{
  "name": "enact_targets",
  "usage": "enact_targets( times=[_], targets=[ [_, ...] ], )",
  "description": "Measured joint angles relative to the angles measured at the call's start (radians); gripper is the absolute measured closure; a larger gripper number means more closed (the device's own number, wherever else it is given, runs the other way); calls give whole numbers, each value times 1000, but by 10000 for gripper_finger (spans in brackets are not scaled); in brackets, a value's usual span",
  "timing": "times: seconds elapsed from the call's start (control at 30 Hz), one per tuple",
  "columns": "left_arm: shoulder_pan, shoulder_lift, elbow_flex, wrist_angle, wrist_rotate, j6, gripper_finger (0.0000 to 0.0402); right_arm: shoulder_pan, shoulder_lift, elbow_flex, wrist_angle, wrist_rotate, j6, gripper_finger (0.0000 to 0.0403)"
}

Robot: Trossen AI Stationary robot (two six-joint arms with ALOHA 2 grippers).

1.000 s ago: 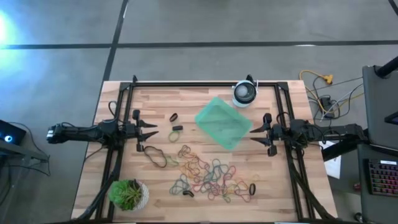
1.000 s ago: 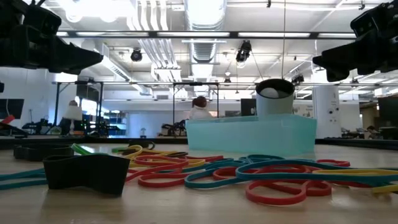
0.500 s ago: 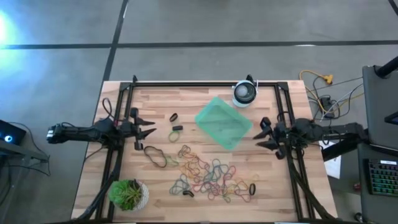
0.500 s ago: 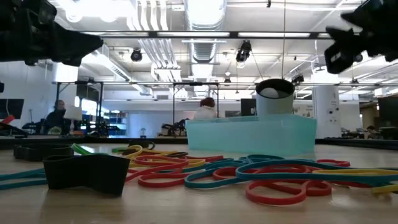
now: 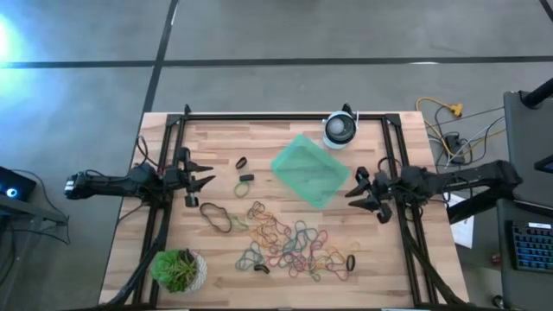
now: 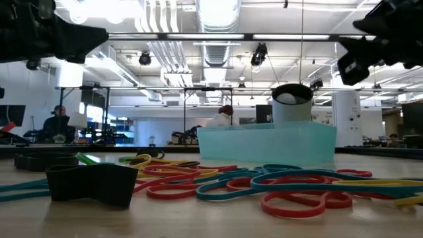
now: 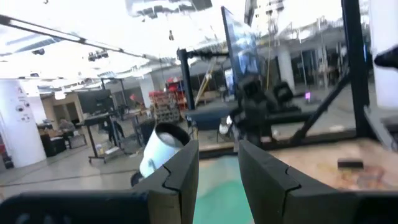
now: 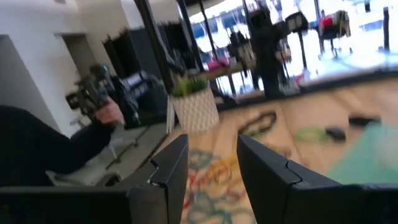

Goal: Pick and place rubber bands into bin
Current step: Put the black rubber band into the blue bin

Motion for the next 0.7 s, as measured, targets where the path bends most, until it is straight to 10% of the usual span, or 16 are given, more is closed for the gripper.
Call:
enact_targets(
  times=[0.27,0.5,0.7],
  targets=[
    [0,18,0,-6,10,-310,303,190,307,0,149,145,74,271],
    [-1,102,0,-121,55,-522,303,462,566,58,501,297,-193,271],
    [-4,205,0,-156,180,-676,303,550,673,306,220,404,-392,271]
  ],
)
